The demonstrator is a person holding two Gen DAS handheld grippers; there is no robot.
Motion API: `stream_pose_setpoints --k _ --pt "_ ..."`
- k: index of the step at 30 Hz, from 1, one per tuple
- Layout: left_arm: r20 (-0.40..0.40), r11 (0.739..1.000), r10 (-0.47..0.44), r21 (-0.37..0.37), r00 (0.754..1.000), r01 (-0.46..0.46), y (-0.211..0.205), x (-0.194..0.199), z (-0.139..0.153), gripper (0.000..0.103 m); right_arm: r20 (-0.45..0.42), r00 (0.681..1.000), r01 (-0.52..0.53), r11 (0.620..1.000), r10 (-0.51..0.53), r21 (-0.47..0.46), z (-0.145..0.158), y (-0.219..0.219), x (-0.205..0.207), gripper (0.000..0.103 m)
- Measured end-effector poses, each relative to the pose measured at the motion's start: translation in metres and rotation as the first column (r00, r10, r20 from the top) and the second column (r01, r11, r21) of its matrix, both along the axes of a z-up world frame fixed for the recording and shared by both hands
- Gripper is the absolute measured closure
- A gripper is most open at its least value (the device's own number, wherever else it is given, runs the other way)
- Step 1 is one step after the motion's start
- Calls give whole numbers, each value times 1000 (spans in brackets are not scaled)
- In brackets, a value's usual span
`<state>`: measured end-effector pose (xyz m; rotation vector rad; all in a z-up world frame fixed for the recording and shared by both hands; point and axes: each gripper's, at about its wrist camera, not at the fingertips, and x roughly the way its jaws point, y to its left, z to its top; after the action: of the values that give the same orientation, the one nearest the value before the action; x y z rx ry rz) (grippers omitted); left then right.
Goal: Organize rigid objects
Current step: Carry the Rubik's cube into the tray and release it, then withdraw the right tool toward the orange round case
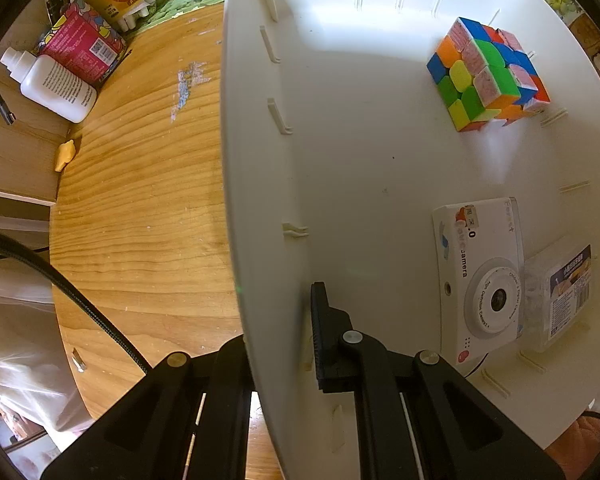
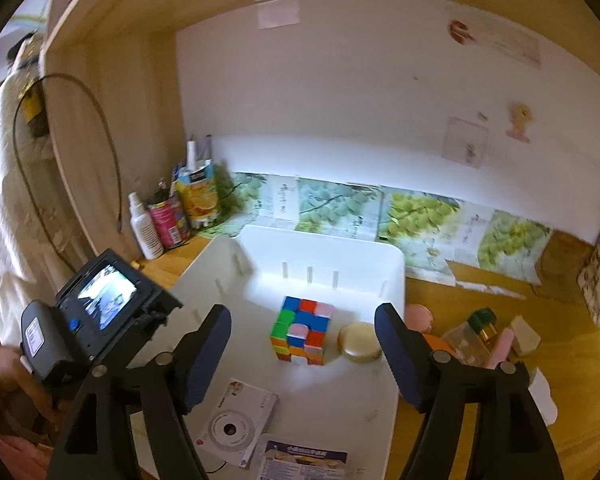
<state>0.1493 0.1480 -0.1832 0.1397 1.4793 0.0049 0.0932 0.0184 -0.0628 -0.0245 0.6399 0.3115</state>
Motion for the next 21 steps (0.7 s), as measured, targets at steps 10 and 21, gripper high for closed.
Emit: stream_pose_setpoints --k 10,21 --pt "0 1000 -2 7 1000 2 -3 1 -1 93 -36 989 141 990 -140 30 -13 -51 9 25" --pt "0 1000 -2 13 1000 2 -4 2 -3 93 -39 971 237 972 -237 -7 -32 -95 8 22"
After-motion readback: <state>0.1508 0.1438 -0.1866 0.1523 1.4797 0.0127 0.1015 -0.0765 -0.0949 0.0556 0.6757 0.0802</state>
